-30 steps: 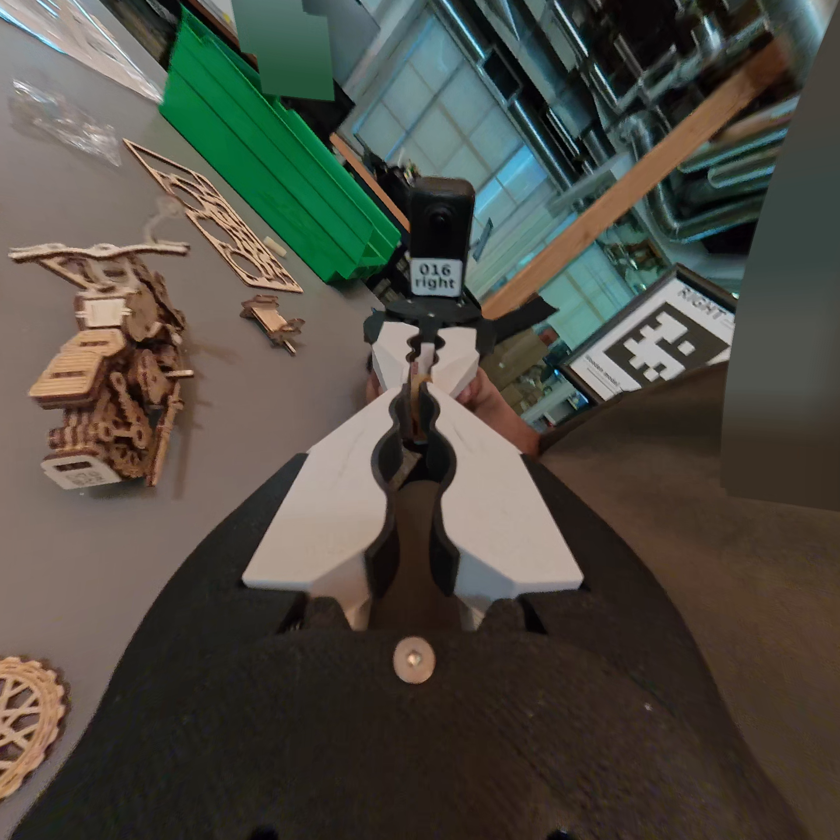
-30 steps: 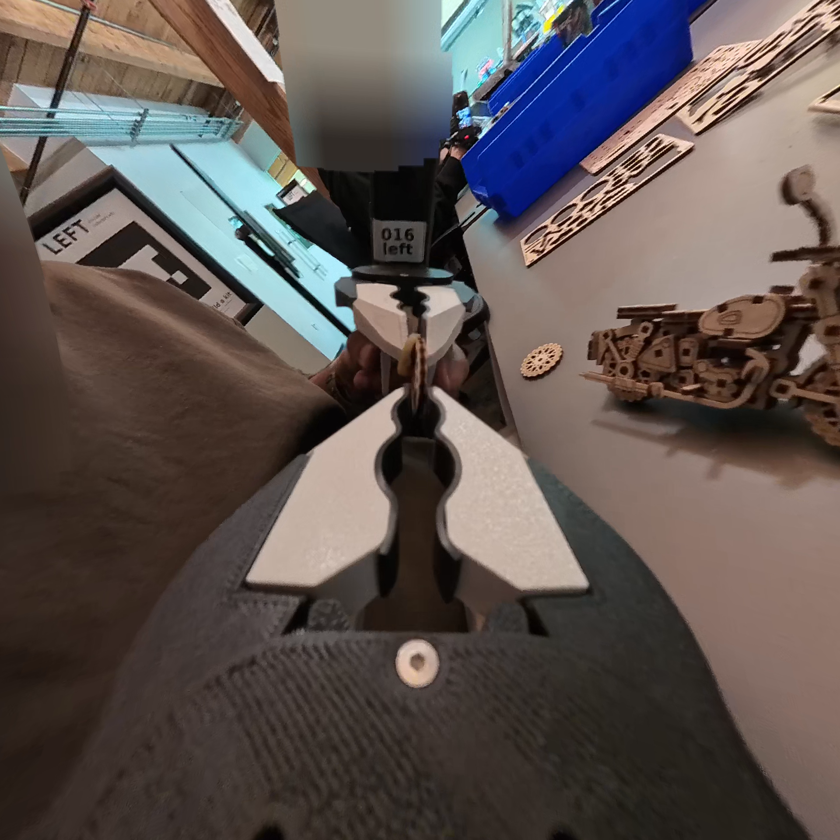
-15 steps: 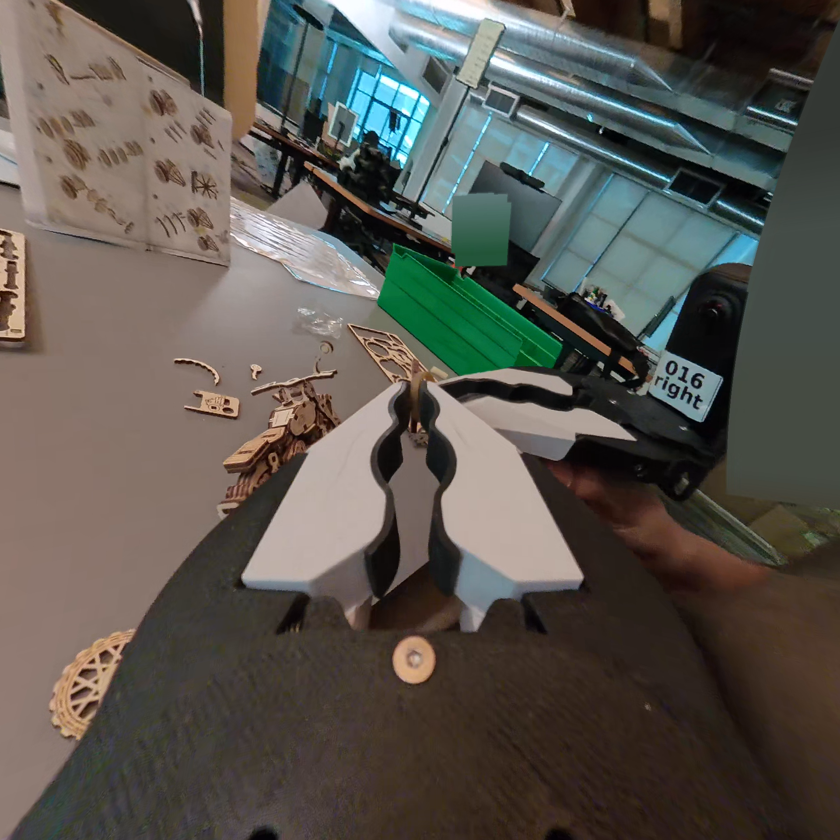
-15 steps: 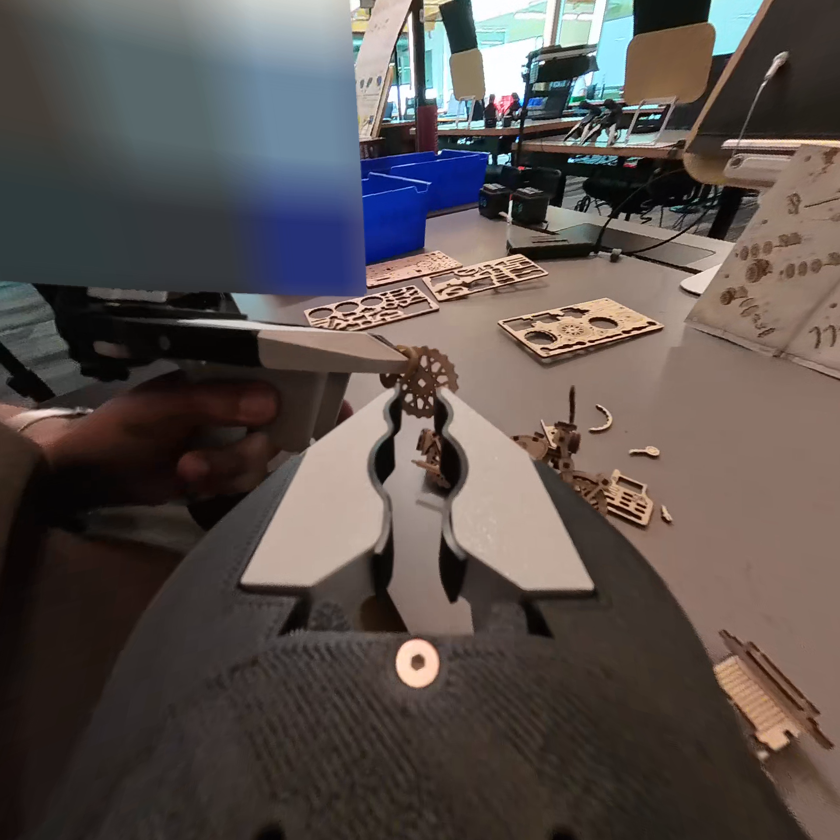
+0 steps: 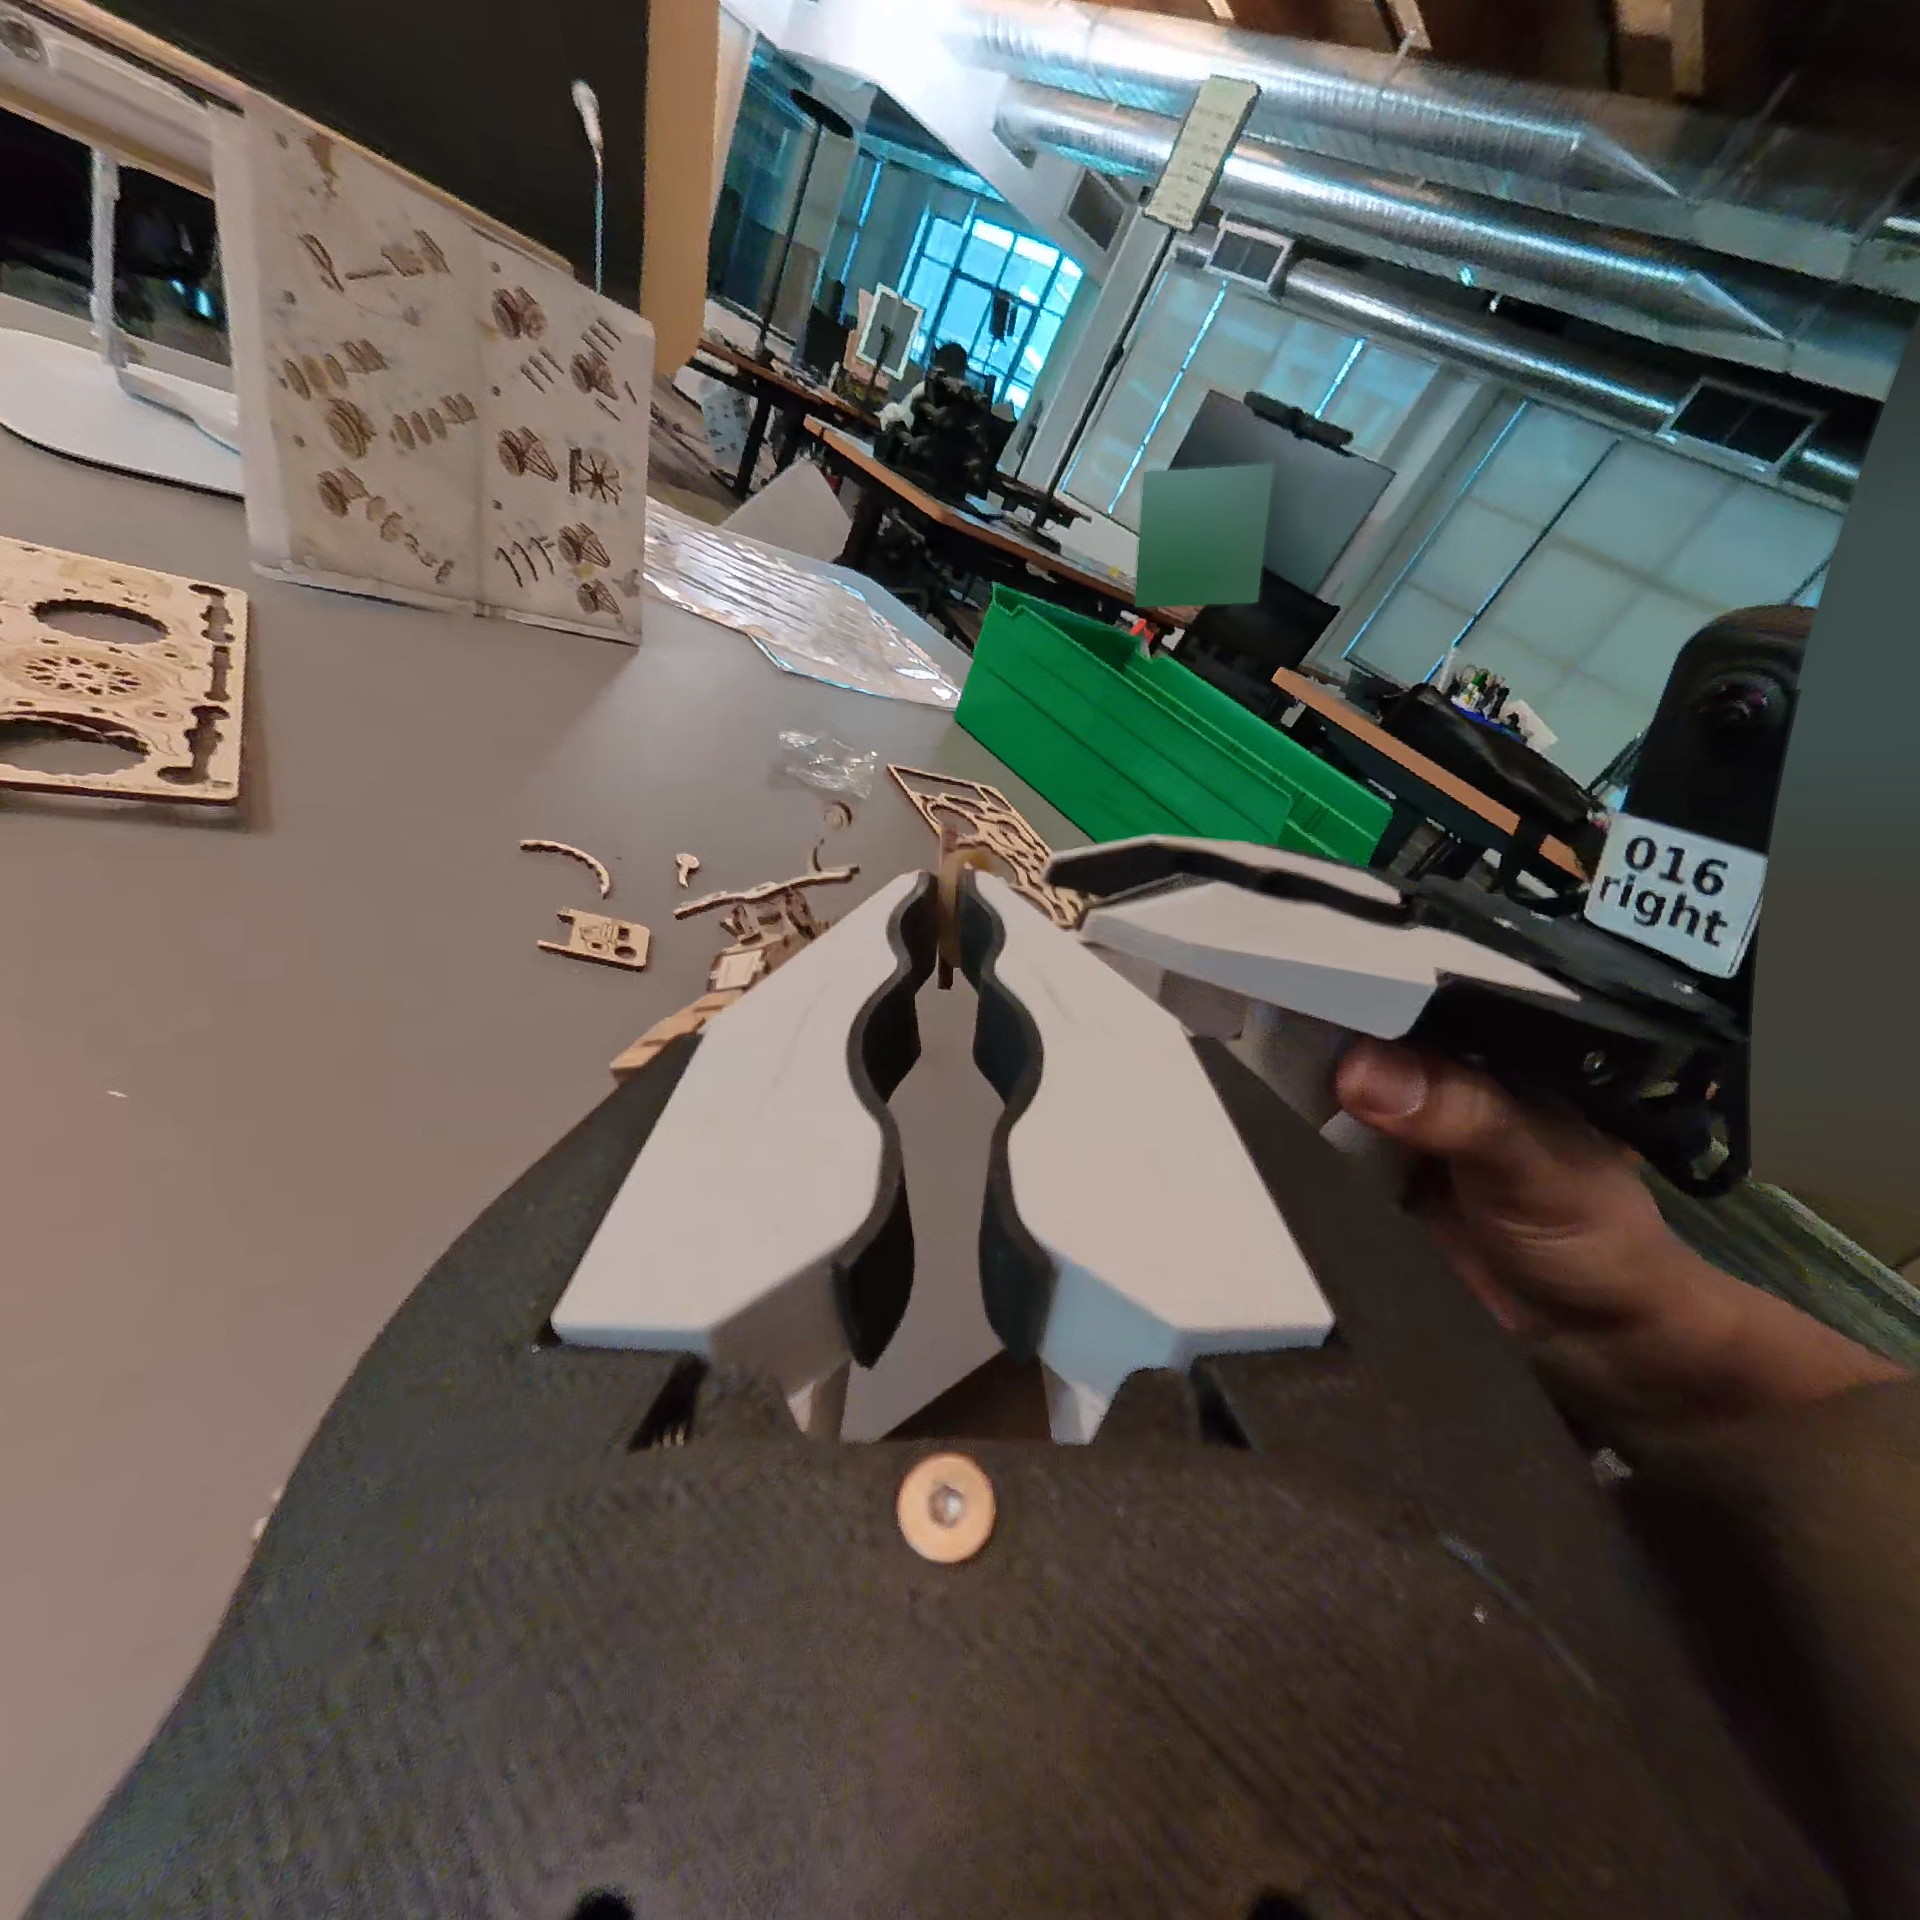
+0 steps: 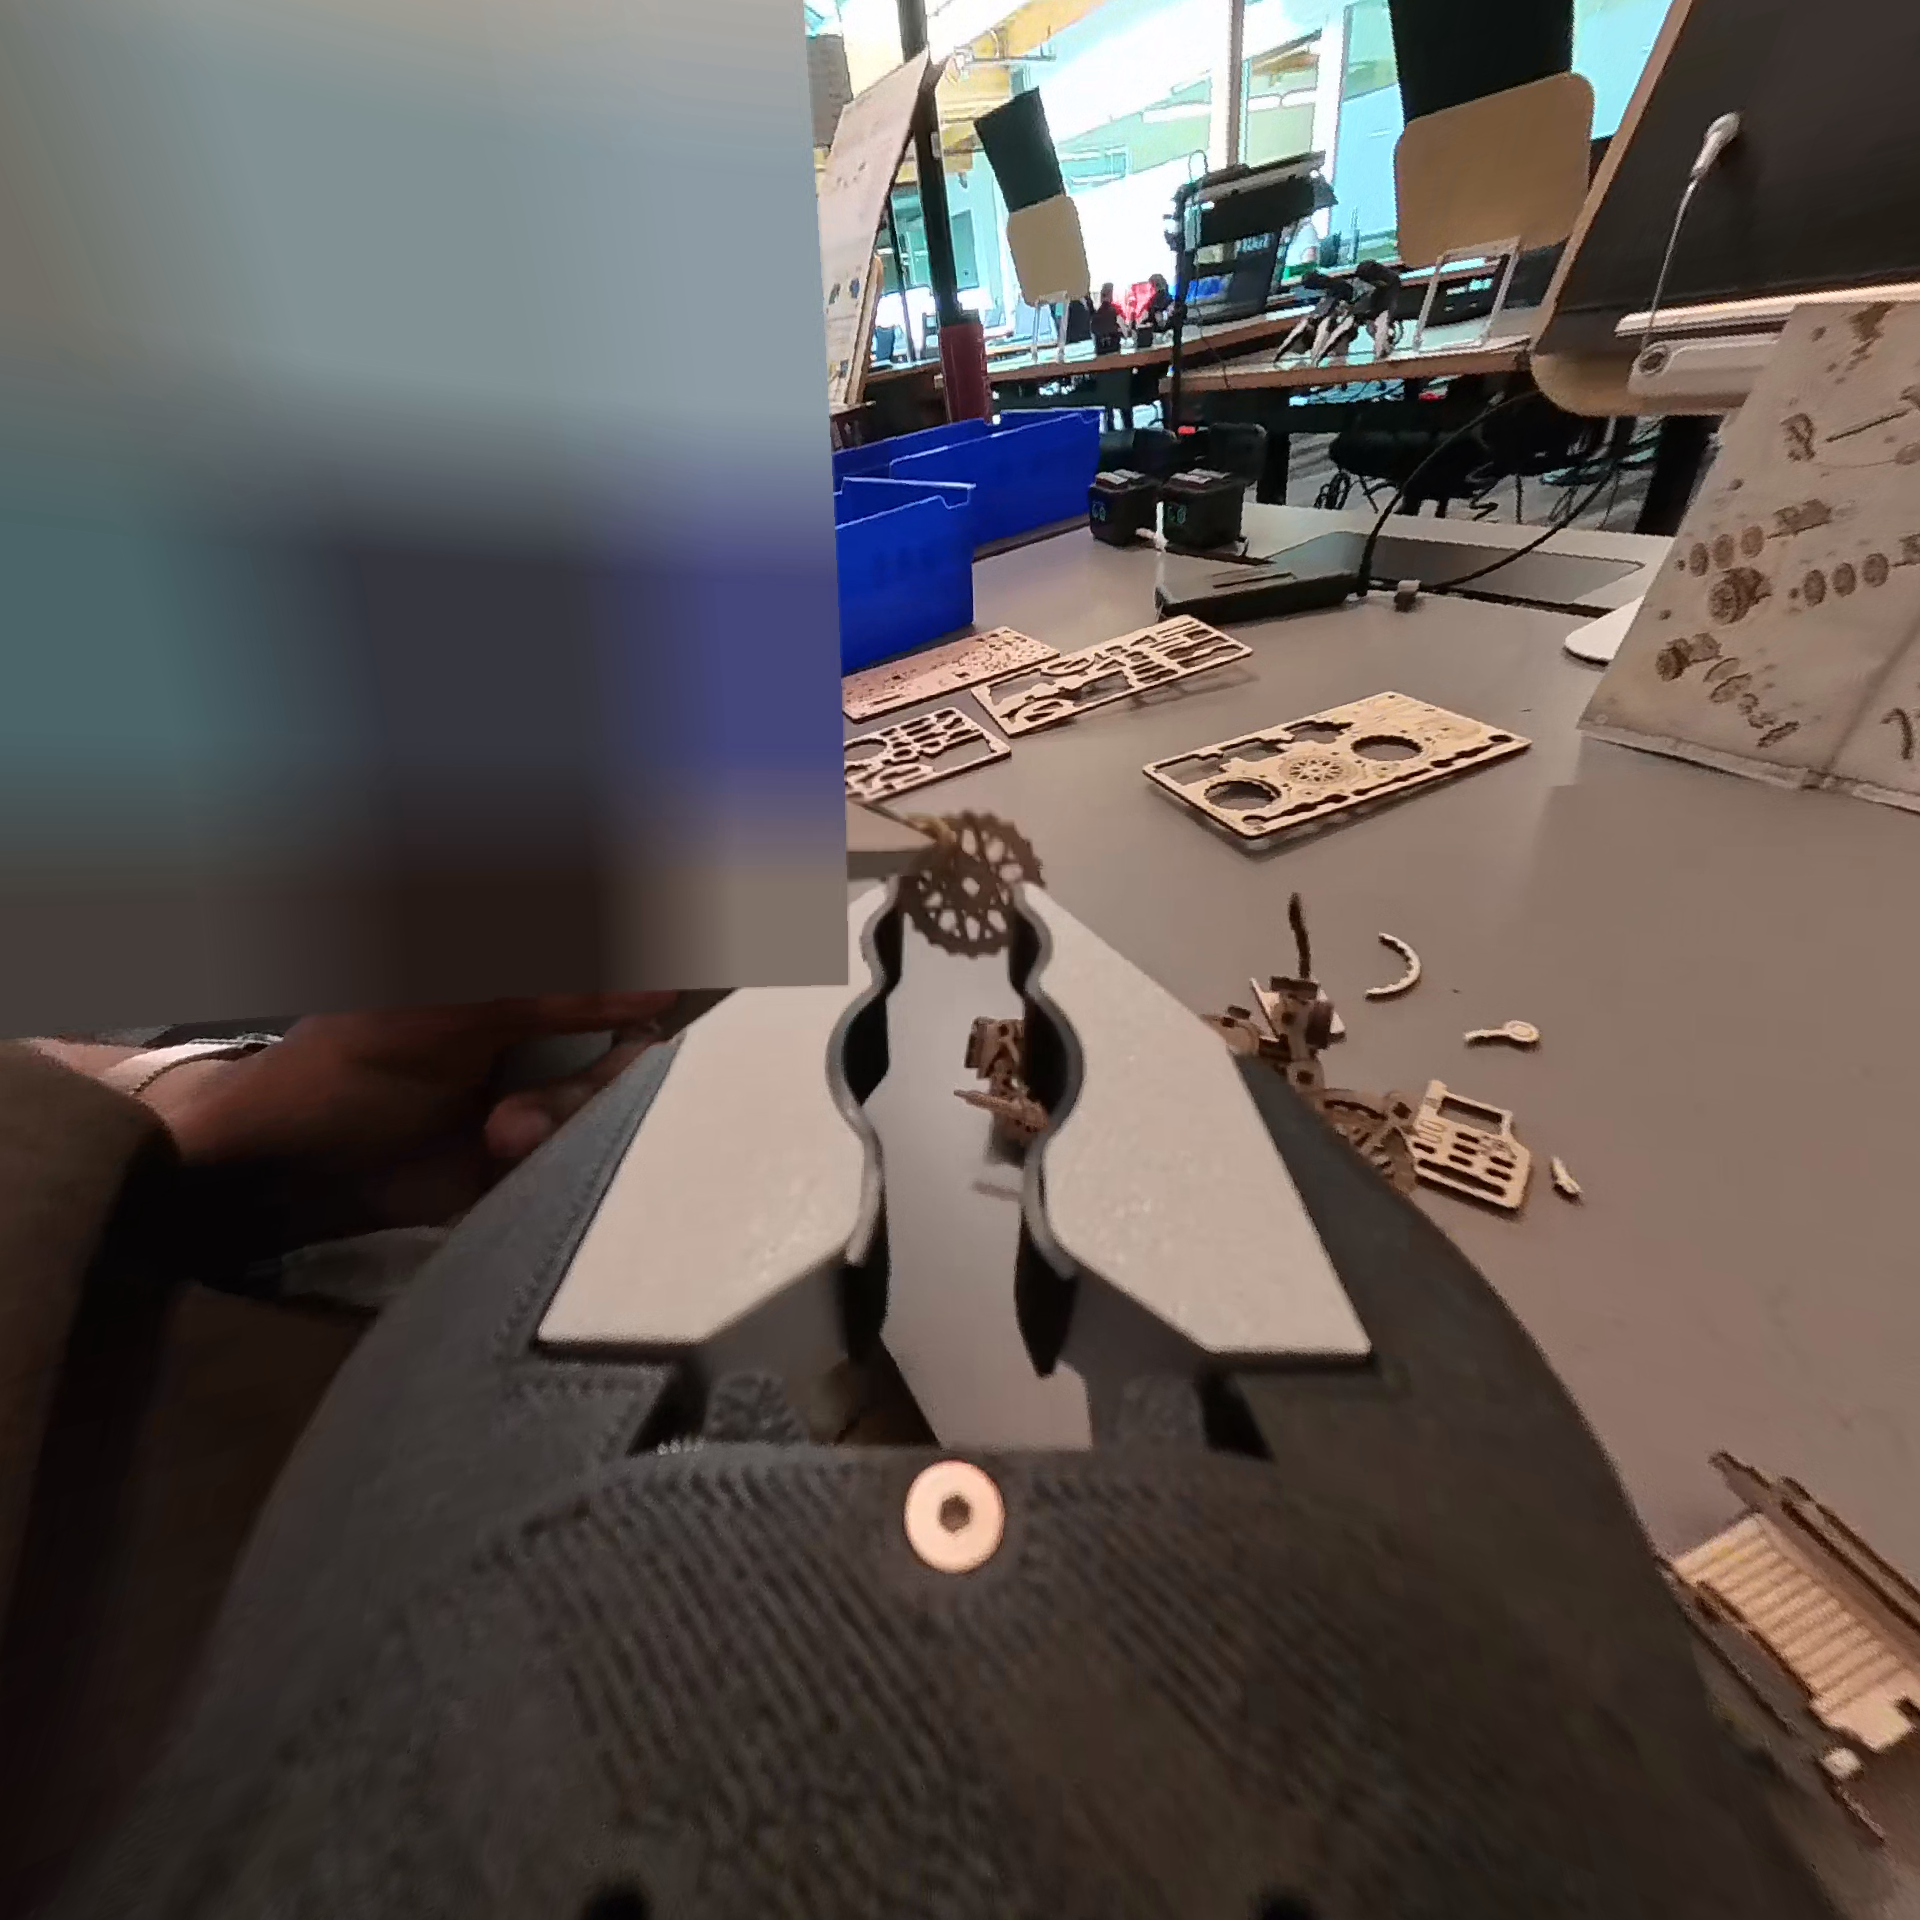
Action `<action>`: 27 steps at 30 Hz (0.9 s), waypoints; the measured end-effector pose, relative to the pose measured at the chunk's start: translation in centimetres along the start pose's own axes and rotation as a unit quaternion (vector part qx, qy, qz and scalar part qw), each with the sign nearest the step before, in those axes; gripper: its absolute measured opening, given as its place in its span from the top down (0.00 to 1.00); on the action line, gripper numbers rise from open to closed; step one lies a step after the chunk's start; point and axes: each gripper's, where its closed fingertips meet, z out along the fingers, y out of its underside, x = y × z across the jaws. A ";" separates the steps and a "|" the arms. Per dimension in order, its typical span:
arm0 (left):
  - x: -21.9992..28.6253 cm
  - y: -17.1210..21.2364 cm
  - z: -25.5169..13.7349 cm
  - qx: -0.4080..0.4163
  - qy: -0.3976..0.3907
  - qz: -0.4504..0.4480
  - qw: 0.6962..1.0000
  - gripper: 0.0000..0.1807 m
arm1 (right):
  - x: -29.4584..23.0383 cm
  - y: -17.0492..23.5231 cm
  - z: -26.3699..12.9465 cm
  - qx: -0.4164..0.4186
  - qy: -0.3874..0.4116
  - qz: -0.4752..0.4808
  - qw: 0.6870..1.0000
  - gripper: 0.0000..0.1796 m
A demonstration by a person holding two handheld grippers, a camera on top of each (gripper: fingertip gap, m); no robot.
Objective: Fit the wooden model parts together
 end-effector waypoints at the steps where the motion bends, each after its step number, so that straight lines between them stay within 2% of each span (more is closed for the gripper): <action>1: 0.2 0.3 0.1 -0.007 0.003 0.003 1.000 0.99 | -0.1 0.0 0.0 0.001 -0.006 0.004 1.000 0.90; 4: 0.9 0.8 0.3 -0.015 0.012 0.025 0.999 0.99 | -0.2 0.5 0.2 -0.010 -0.012 0.015 1.000 0.90; 10: 1.3 0.8 0.4 -0.012 0.017 0.027 0.999 0.99 | -0.1 0.6 0.2 -0.005 -0.029 0.050 0.998 0.99; 16: 1.5 1.4 0.4 -0.031 0.031 0.033 0.998 0.98 | 0.3 1.1 0.0 -0.024 -0.051 0.070 0.996 1.00; 18: 1.5 1.7 0.4 -0.044 0.034 0.043 0.998 0.98 | 0.7 1.4 0.0 -0.040 -0.041 0.053 0.997 1.00; 22: 1.7 2.5 0.3 -0.067 0.032 0.060 0.995 0.99 | 2.9 0.9 -0.9 -0.053 0.029 -0.038 0.997 1.00; 27: -0.1 0.8 0.2 -0.035 0.011 0.036 0.999 0.99 | 1.7 1.3 -0.8 -0.043 -0.010 0.014 0.999 1.00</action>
